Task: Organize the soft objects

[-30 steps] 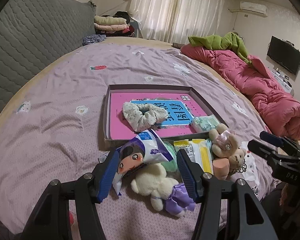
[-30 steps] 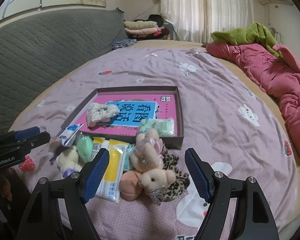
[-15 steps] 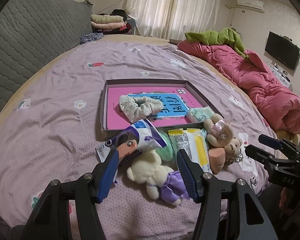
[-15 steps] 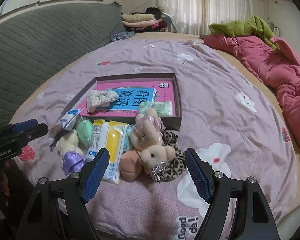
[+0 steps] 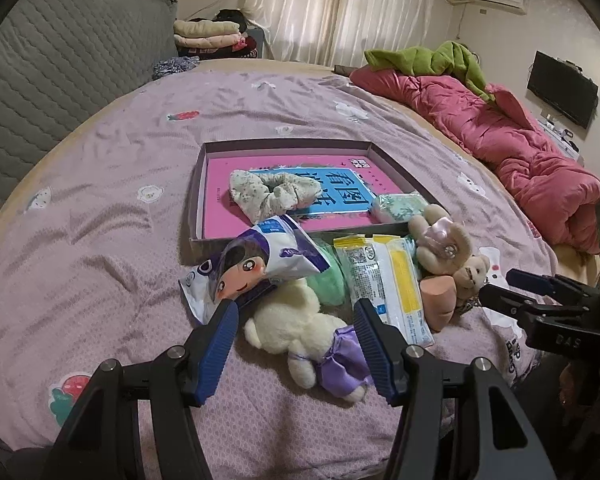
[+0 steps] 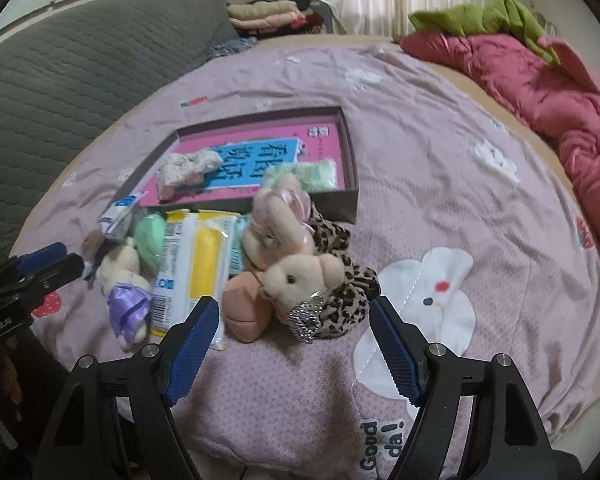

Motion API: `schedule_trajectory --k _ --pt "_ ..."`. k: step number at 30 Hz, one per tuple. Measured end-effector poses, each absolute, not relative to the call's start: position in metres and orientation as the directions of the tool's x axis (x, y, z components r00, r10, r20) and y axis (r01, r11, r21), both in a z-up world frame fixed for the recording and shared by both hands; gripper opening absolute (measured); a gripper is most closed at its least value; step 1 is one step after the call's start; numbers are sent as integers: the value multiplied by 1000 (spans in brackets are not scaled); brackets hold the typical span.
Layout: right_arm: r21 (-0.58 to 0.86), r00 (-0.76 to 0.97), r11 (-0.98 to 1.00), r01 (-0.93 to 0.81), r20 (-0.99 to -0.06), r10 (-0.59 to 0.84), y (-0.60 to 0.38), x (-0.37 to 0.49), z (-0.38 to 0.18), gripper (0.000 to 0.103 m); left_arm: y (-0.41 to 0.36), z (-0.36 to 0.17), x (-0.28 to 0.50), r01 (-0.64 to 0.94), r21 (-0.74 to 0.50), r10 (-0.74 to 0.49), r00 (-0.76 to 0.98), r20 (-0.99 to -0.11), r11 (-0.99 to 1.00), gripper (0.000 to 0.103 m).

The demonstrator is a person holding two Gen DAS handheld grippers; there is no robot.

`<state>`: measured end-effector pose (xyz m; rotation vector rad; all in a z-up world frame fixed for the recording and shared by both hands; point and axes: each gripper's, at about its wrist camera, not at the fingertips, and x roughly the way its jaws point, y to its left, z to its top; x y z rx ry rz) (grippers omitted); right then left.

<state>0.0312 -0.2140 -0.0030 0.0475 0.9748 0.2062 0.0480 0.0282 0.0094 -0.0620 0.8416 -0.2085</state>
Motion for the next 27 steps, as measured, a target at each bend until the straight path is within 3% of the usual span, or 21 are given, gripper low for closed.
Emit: schedule_trajectory --k 3,5,11,27 --pt "136 533 980 -145 -824 193 -215 39 -10 74 29 7 52 157 -142 -210 641 -738 977 60" --pt "140 536 978 -153 -820 201 -215 42 -12 63 29 5 53 156 -151 -216 638 -740 976 60" --pt "137 537 972 -190 -815 220 -209 47 -15 48 30 2 58 153 -155 -218 634 -742 976 60" --pt "147 572 960 -237 -778 260 -204 54 -8 43 27 -13 74 127 -142 -191 620 -761 982 60"
